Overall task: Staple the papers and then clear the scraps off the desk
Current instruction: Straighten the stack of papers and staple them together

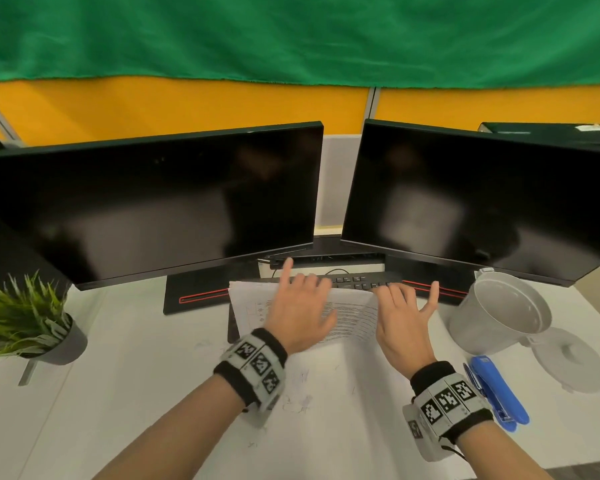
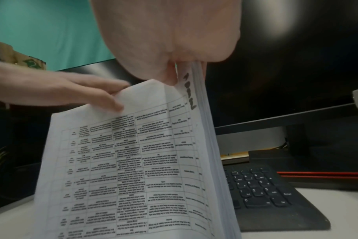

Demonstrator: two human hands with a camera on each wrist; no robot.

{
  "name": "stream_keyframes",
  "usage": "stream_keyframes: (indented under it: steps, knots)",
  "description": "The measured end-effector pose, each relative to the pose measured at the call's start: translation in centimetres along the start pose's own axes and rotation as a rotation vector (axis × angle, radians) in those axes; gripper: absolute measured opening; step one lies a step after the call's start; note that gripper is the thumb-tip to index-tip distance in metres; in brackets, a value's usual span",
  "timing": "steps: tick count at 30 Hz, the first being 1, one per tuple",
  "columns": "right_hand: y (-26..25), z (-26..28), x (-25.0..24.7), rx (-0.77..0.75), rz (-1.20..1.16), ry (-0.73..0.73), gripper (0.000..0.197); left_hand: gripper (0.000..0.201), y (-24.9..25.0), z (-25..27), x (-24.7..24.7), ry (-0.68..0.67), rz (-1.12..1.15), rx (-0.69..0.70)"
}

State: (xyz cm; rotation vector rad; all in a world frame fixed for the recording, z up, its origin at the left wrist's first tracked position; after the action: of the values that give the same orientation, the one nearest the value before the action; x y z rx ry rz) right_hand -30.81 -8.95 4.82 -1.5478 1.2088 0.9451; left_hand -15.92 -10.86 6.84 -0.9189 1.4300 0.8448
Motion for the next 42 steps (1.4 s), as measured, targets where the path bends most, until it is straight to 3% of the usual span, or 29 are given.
stream_keyframes:
  steps: [2,4,7,10,12,15,19,25,28,33,36,40,42]
  knots:
    - [0.0,-0.1,-0.3,-0.002,-0.048,-0.004,0.022,0.039,2.1,-1.1,0.3,-0.007,-0.018,0.044]
    - [0.9,0.3,-0.5,0.051,-0.167,0.031,0.035,0.046,2.3,-1.7,0.5,-0.005,-0.035,0.028]
    - [4.5,1.9,0.3,0.327,-0.482,0.105,0.072,0.050,1.1,-1.9,-1.7,0.095,-0.001,0.022]
    - [6.2,3.8,2.1,0.574,-0.904,0.006,0.095,0.033,-1.2,-1.4,-6.2,0.286,0.141,-0.005]
    - [5.4,3.5,2.3,0.601,-1.194,-0.099,0.092,0.022,-4.1,-1.0,-8.0,0.334,0.399,-0.119]
    - [3.7,1.7,1.6,0.499,-1.418,-0.247,0.067,0.030,-7.5,-0.8,-6.3,0.226,0.887,-0.254]
    - [1.7,0.1,0.5,0.434,-1.431,-0.364,0.036,0.028,-7.7,0.8,-2.4,0.212,1.195,-0.437]
    - [-0.1,1.2,-0.6,0.403,-1.388,-0.160,0.032,0.026,-4.6,4.6,0.6,0.451,1.372,-0.552]
    - [-0.4,2.0,0.3,0.435,-1.440,-0.147,0.036,0.037,-2.8,5.6,1.8,0.459,1.507,-0.519]
    - [-0.5,2.7,1.7,0.461,-1.406,-0.176,0.031,0.044,-2.7,6.7,4.5,0.395,1.547,-0.539]
    - [0.5,2.6,1.0,0.440,-1.286,-0.050,0.034,0.043,-3.4,6.8,5.3,0.380,1.556,-0.575]
    - [0.7,2.1,-3.5,0.192,-0.965,0.256,0.054,0.034,-3.7,6.5,5.3,0.377,1.526,-0.572]
    - [-0.7,1.8,-5.1,-0.004,-0.646,0.280,0.074,0.035,-3.8,6.4,5.5,0.374,1.511,-0.568]
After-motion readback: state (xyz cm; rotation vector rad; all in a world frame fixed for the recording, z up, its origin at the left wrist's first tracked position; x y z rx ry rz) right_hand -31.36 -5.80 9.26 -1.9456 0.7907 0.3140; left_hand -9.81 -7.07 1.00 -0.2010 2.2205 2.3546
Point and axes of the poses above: each hand's wrist, its own z-axis away from the middle knuckle, its own x-axis out of the palm, y = z × x, the point moved 7 cm from there along -z, towards the middle knuckle, and after that the axes turned 2 degrees about -z, right-handed, at the moved point
